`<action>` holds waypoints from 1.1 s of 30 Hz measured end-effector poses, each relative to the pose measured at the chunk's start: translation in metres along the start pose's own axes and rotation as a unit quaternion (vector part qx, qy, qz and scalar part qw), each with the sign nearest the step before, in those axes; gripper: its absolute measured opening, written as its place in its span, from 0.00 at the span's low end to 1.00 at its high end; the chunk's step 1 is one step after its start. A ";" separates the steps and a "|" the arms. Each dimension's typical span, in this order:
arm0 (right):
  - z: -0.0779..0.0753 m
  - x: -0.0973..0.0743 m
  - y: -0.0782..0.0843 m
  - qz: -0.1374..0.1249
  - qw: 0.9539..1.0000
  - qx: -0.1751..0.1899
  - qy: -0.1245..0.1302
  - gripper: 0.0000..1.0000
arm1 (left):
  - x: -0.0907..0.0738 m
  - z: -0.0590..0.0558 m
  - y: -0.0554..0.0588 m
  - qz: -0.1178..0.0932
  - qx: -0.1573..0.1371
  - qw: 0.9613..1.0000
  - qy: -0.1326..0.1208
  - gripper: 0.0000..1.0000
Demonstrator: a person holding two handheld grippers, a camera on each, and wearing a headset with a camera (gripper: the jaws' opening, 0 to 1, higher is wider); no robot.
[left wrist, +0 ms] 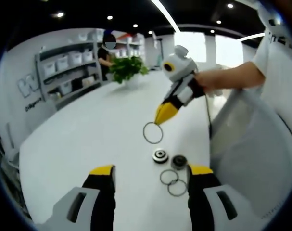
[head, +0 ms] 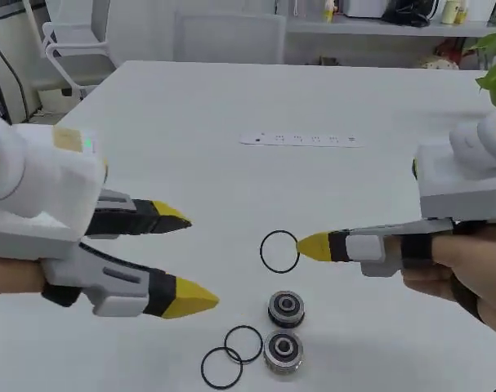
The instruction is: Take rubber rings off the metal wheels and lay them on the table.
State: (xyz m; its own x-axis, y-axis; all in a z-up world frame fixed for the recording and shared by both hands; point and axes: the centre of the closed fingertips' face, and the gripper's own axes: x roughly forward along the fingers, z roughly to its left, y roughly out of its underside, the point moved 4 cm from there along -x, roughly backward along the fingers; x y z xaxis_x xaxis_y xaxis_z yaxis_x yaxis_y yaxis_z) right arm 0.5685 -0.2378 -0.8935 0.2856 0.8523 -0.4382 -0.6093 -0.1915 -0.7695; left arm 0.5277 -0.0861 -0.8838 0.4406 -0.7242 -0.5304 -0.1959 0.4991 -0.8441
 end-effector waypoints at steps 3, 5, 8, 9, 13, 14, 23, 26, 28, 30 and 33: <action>0.007 -0.002 -0.005 -0.003 1.000 -0.012 -0.008 0.00 | -0.009 0.000 0.009 -0.003 -0.019 1.000 -0.014 0.61; 0.013 -0.001 -0.007 -0.006 0.999 -0.022 -0.023 0.00 | -0.014 -0.004 0.019 0.000 -0.029 0.999 -0.013 0.61; 0.019 0.000 -0.008 -0.001 0.999 -0.035 -0.031 0.00 | -0.020 -0.007 0.032 0.004 -0.044 0.999 -0.023 0.62; 0.021 0.001 -0.008 0.000 0.999 -0.038 -0.035 0.00 | -0.022 -0.008 0.036 0.002 -0.051 0.998 -0.028 0.63; 0.029 0.007 -0.006 0.009 0.998 -0.045 -0.049 0.00 | -0.025 -0.012 0.046 0.000 -0.067 0.997 -0.032 0.65; 0.030 0.008 -0.005 0.012 0.998 -0.047 -0.052 0.00 | -0.025 -0.014 0.050 0.002 -0.070 0.997 -0.034 0.65; 0.043 0.026 0.012 0.051 0.994 -0.061 -0.071 0.00 | -0.027 -0.023 0.060 0.006 -0.085 0.996 -0.039 0.65; 0.046 0.034 0.020 0.067 0.993 -0.064 -0.076 0.00 | -0.028 -0.025 0.062 0.005 -0.089 0.995 -0.042 0.65; 0.046 0.040 0.027 0.081 0.991 -0.068 -0.076 0.00 | -0.029 -0.026 0.064 0.005 -0.094 0.995 -0.044 0.65; 0.046 0.046 0.034 0.093 0.990 -0.069 -0.077 0.00 | -0.031 -0.027 0.066 0.004 -0.096 0.994 -0.046 0.66; 0.045 0.053 0.045 0.114 0.988 -0.064 -0.081 0.00 | -0.033 -0.028 0.067 0.004 -0.100 0.994 -0.049 0.65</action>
State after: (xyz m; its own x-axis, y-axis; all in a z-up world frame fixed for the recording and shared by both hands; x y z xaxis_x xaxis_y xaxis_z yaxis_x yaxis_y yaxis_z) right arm 0.5227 -0.1796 -0.9308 0.0223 0.8447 -0.5347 -0.5424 -0.4390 -0.7163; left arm 0.4758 -0.0421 -0.9253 0.5197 -0.6662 -0.5348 -0.3647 0.3931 -0.8441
